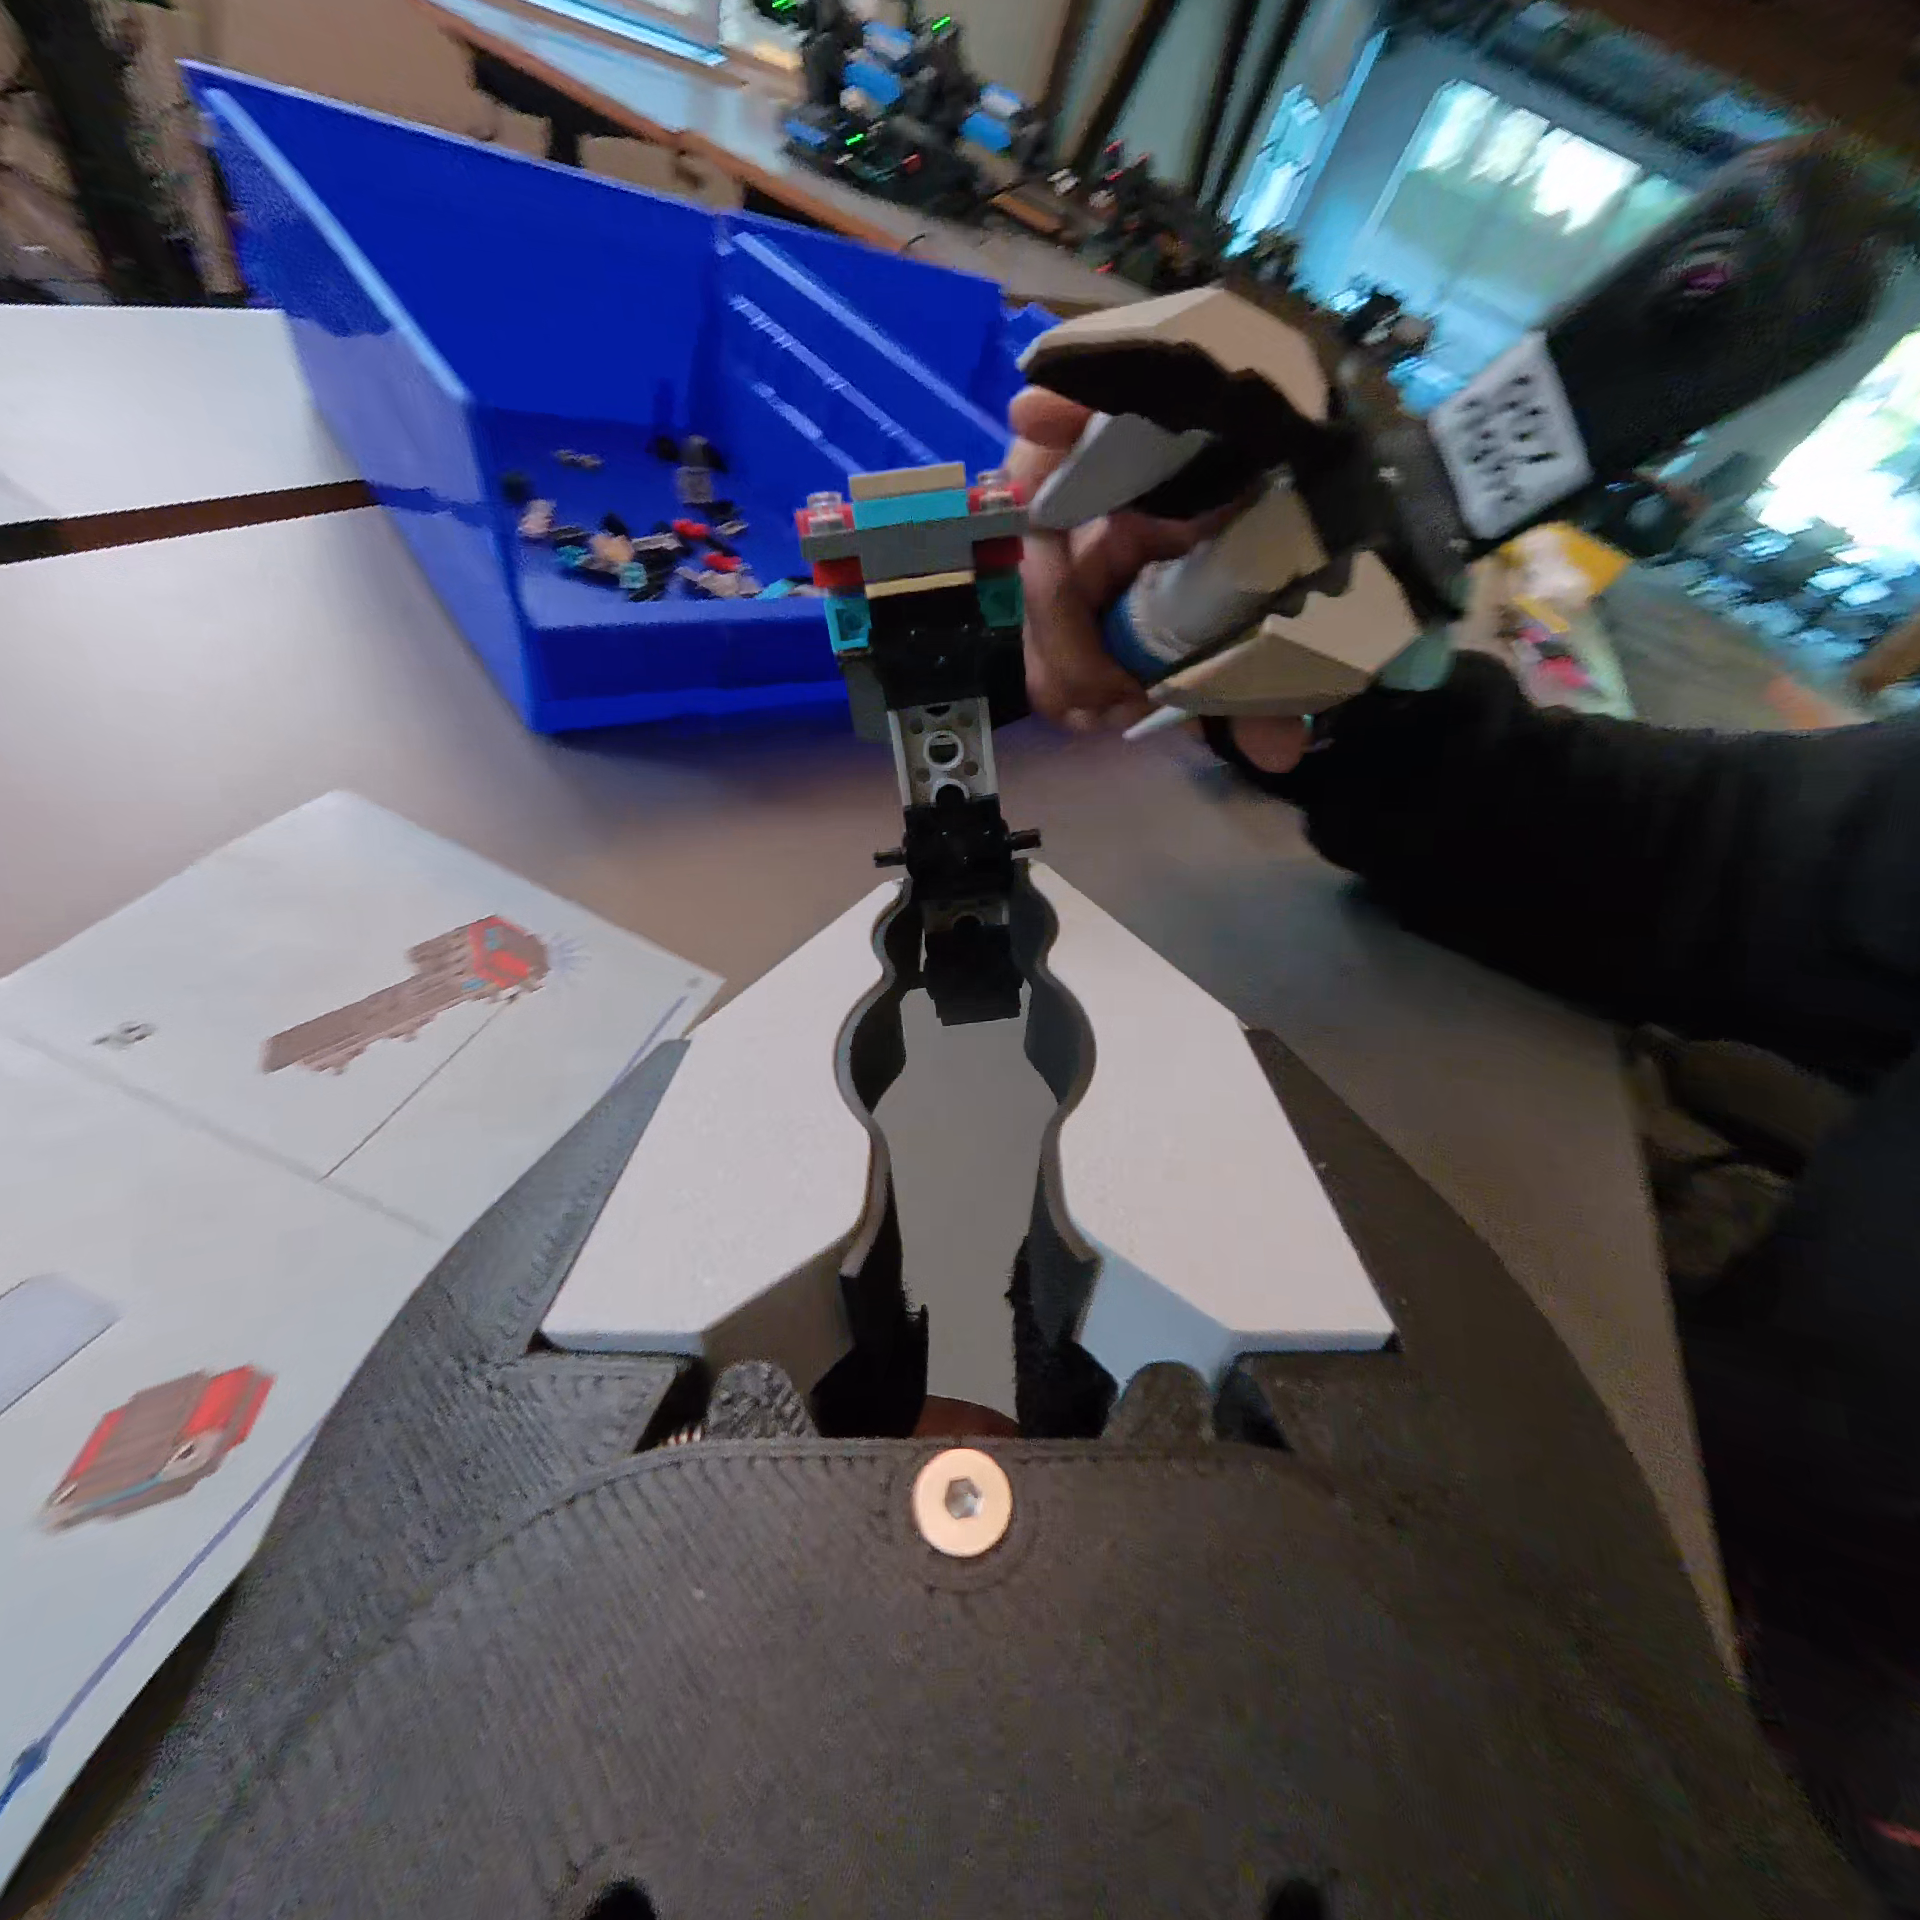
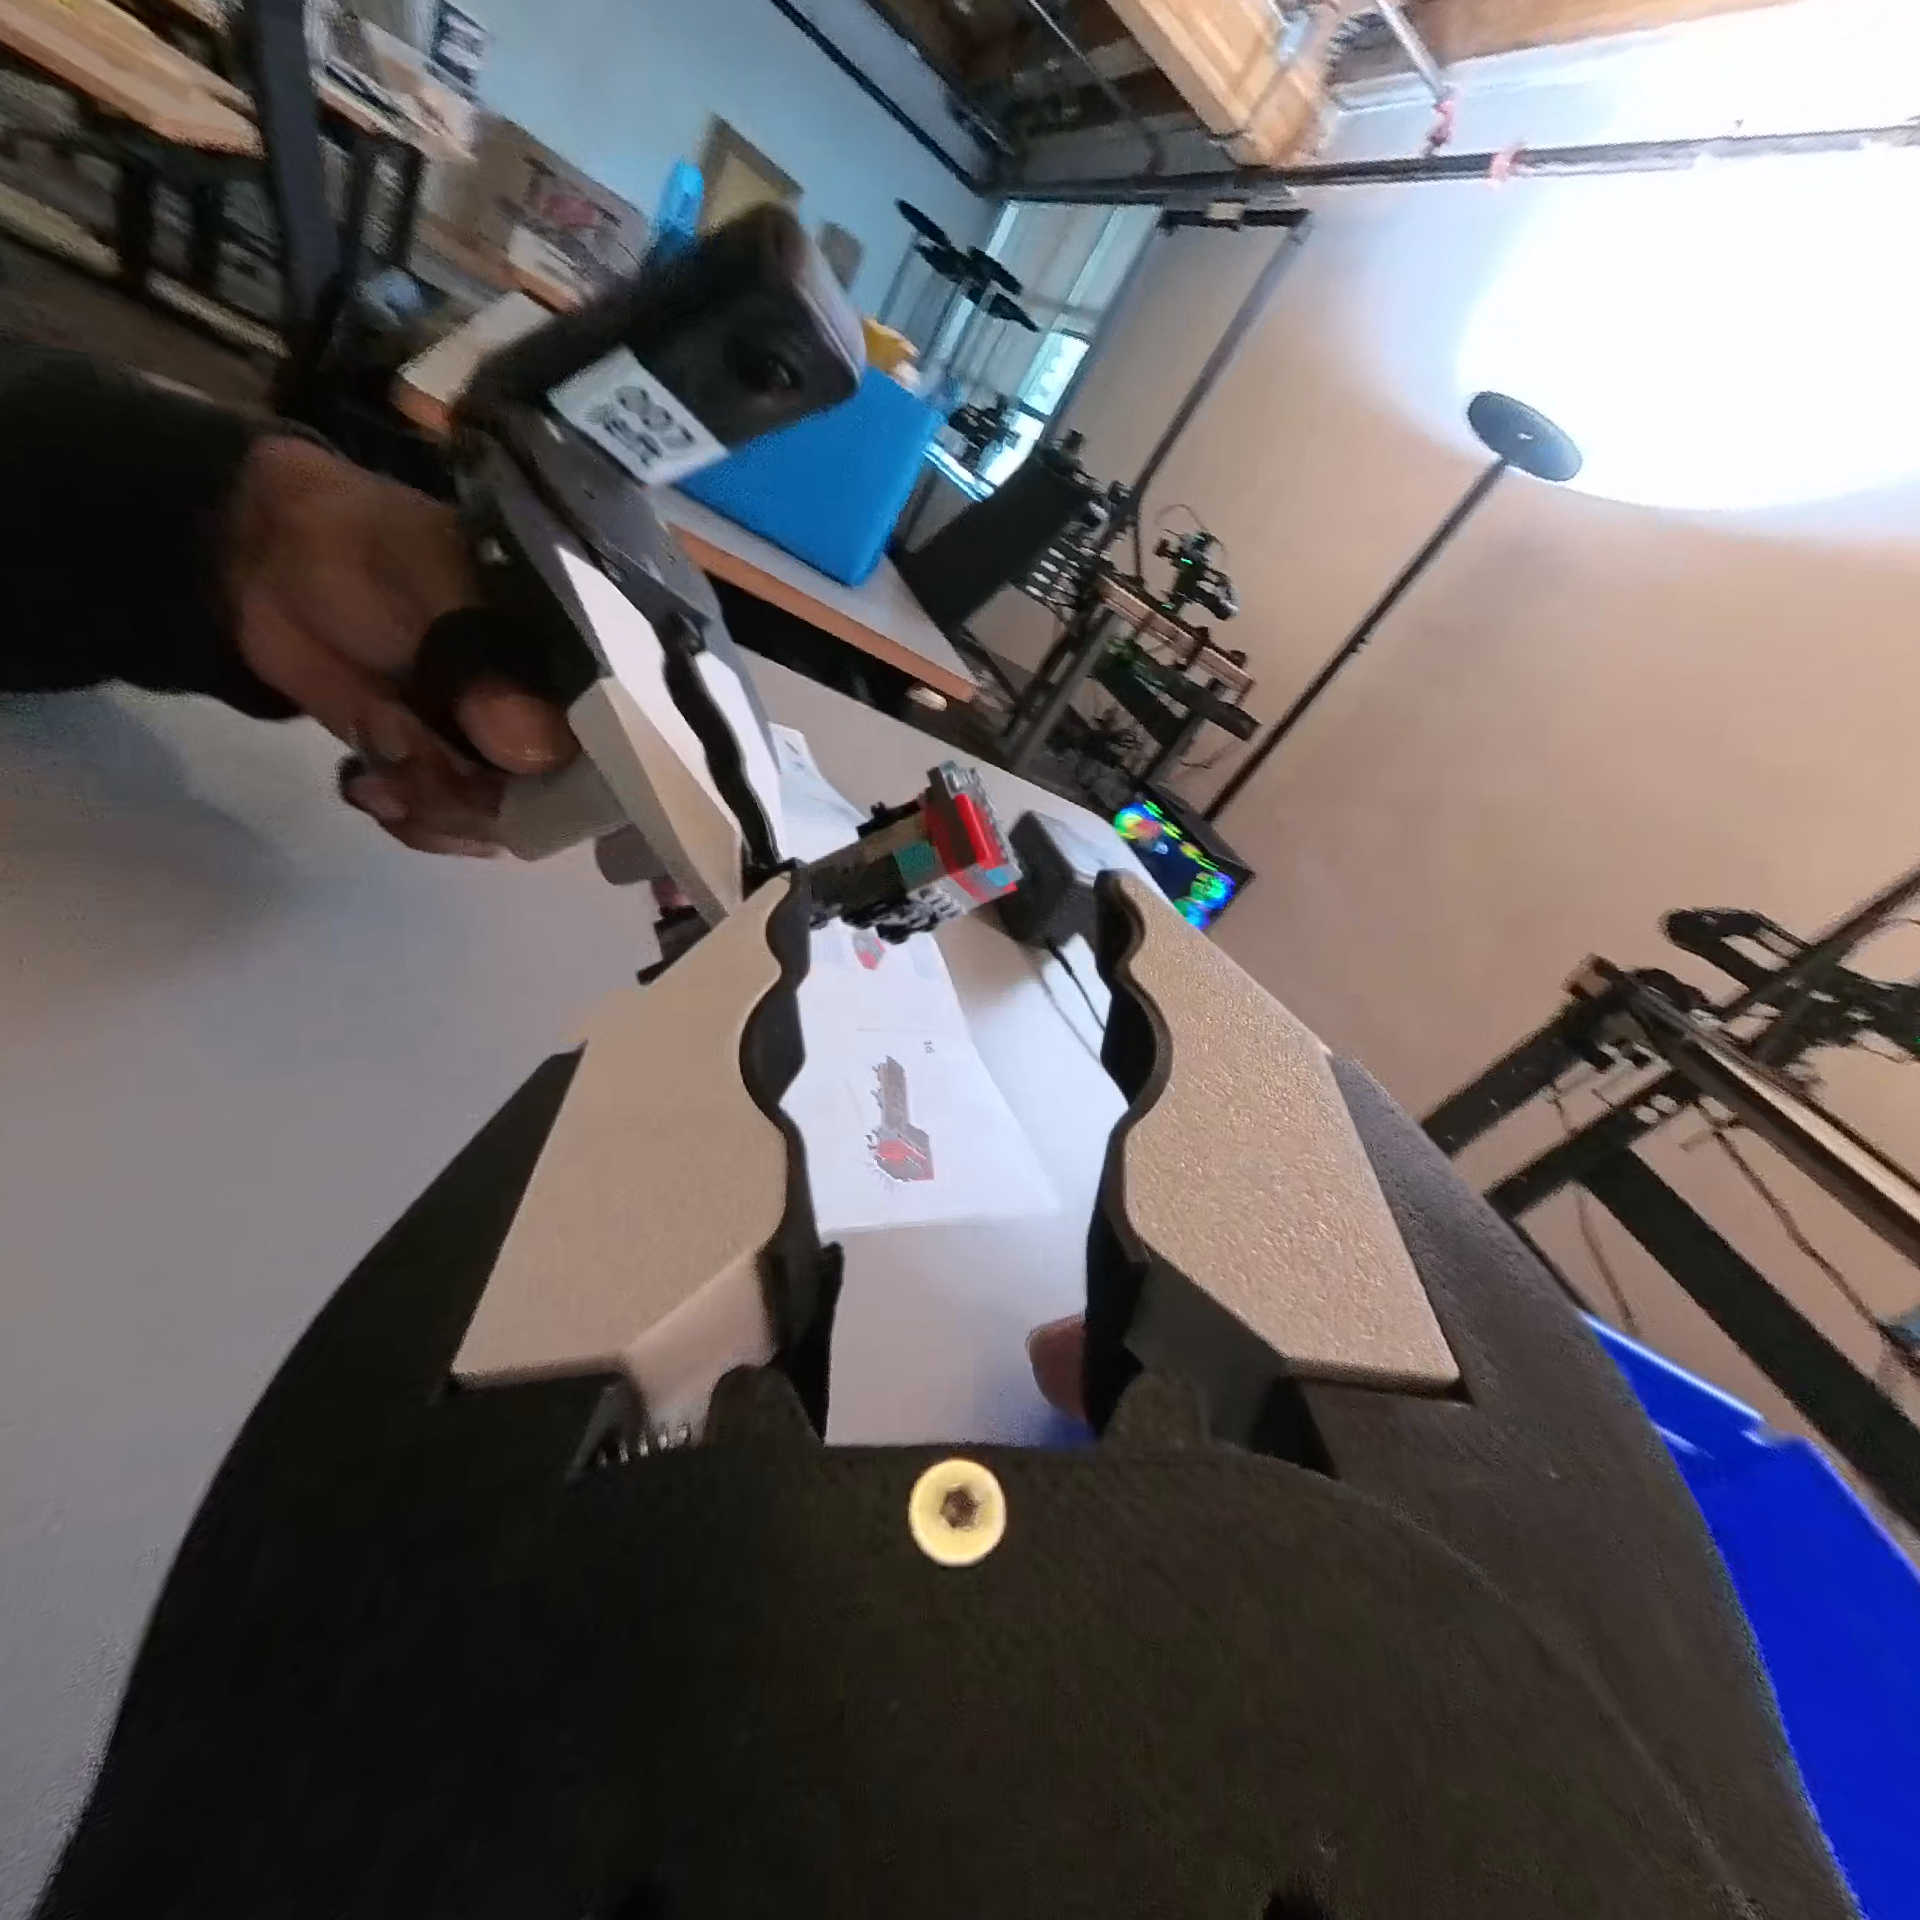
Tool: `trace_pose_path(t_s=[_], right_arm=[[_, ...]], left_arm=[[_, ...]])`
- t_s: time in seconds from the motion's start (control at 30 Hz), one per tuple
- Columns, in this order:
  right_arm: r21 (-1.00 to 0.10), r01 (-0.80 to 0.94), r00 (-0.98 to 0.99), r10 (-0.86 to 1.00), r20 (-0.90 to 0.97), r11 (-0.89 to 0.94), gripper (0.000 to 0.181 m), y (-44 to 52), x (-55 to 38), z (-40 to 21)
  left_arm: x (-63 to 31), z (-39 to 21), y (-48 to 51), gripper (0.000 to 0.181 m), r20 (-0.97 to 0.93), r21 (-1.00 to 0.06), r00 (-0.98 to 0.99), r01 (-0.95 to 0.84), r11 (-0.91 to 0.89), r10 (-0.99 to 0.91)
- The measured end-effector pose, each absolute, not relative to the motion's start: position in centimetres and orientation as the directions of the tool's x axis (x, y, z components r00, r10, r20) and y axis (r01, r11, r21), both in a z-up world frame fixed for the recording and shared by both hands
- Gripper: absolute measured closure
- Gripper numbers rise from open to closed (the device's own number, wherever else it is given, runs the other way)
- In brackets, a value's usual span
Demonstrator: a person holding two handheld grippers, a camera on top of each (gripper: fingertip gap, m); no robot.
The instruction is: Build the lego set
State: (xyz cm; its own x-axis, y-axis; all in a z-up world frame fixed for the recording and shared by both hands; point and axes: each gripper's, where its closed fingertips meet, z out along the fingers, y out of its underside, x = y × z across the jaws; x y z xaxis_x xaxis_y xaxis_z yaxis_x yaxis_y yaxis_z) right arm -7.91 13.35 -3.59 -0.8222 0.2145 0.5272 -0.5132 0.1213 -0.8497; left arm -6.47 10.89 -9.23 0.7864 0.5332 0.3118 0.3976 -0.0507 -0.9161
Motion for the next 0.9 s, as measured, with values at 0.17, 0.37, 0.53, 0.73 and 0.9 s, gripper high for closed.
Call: trace_pose_path(t_s=[0.17,0.37,0.53,0.73,0.9], right_arm=[[-0.791,-0.557,-0.711,0.348,0.611,0.253,0.127,12.6,-8.6,-4.6],[-0.801,-0.529,-0.680,0.424,0.598,0.281,0.126,11.8,-8.6,-4.2],[-0.912,-0.366,-0.755,0.513,0.409,0.188,0.125,12.6,-9.6,-4.0],[-1.000,-0.008,-0.858,0.513,0.005,-0.005,0.123,13.3,-9.8,-5.8],[-0.958,0.268,-0.858,0.427,-0.286,-0.103,0.126,11.9,-9.1,-7.1]], left_arm=[[-7.8,-10.5,10.4,0.164,0.145,-0.923,0.716,0.347,-0.168,0.683],[-8.2,-10.6,10.7,0.164,0.062,-0.939,0.686,0.286,-0.191,0.725],[-8.3,-10.1,11.4,0.164,0.054,-0.958,0.670,0.244,-0.152,0.740],[-8.5,-9.7,11.6,0.164,0.044,-0.970,0.635,0.211,-0.118,0.771],[-8.6,-9.2,11.8,0.164,-0.026,-0.978,0.596,0.149,-0.142,0.802]])
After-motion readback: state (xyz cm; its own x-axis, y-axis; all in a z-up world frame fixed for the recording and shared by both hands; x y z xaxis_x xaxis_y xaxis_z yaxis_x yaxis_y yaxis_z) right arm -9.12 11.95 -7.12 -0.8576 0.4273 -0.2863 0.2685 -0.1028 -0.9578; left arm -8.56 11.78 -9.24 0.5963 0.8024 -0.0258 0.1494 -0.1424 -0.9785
